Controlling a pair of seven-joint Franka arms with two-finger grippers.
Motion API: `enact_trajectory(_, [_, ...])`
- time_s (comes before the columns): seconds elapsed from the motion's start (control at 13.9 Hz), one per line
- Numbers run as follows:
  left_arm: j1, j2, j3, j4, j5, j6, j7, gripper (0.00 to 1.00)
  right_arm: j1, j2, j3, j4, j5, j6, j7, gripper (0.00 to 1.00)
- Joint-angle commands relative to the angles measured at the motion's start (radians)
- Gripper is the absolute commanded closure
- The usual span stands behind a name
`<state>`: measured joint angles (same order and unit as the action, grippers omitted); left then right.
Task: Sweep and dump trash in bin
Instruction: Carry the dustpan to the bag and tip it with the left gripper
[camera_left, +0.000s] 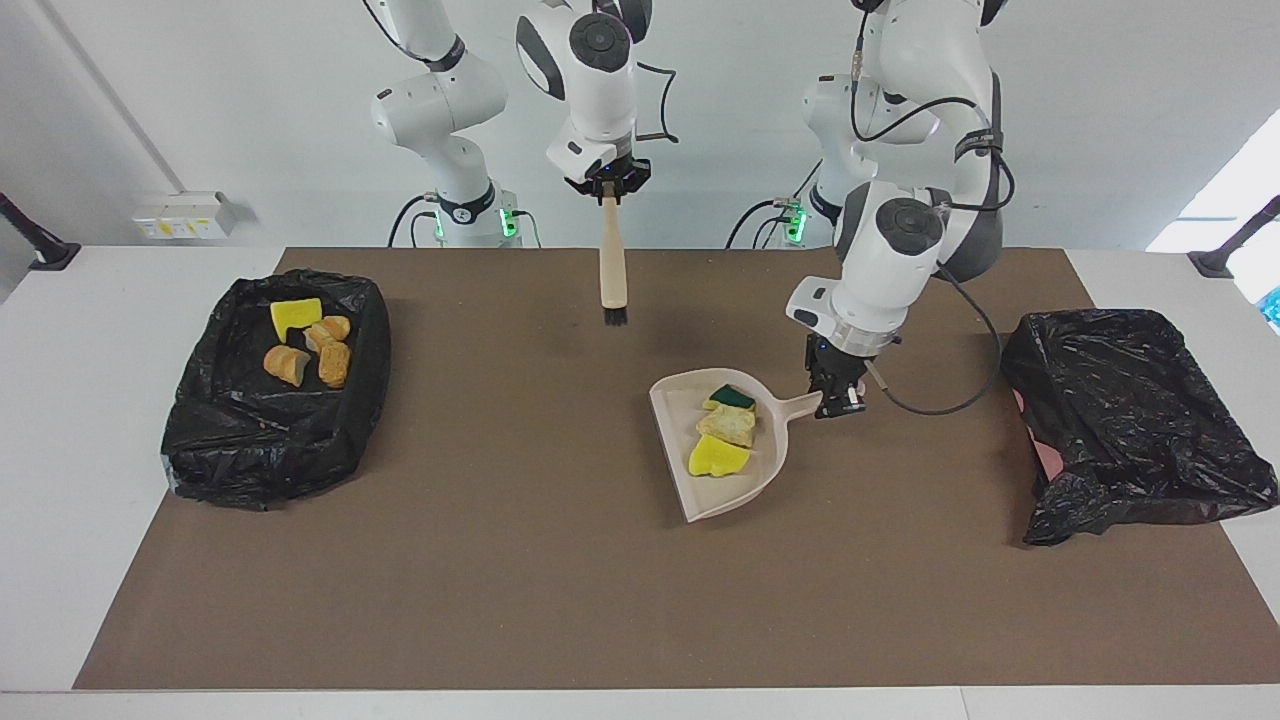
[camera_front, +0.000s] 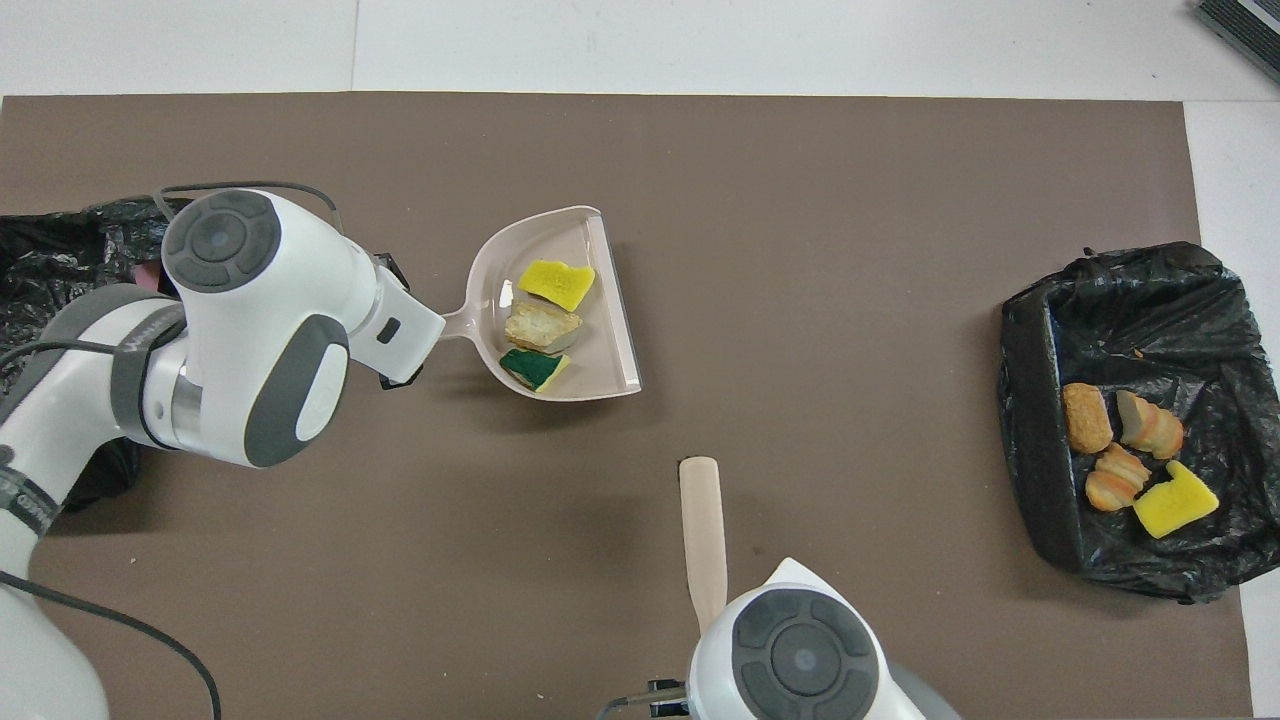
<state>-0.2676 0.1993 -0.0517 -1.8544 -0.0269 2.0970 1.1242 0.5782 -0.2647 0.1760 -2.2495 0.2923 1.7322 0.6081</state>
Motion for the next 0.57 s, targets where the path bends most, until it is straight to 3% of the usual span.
enact_trajectory(0.0, [0.068,0.015,-0.01,0.102,-0.039,-0.093,0.075,1.0,0.047,0.04,0.0,-0.041,0.025,0.1,0.056,1.0])
enact_trajectory(0.29, [0.213,0.009,-0.011,0.205,-0.076,-0.239,0.239,1.0,0.127,0.134,0.0,-0.093,0.025,0.308,0.16,1.0])
enact_trajectory(0.5, [0.303,0.005,-0.014,0.211,-0.11,-0.261,0.325,1.0,0.147,0.174,0.0,-0.131,0.024,0.4,0.177,1.0])
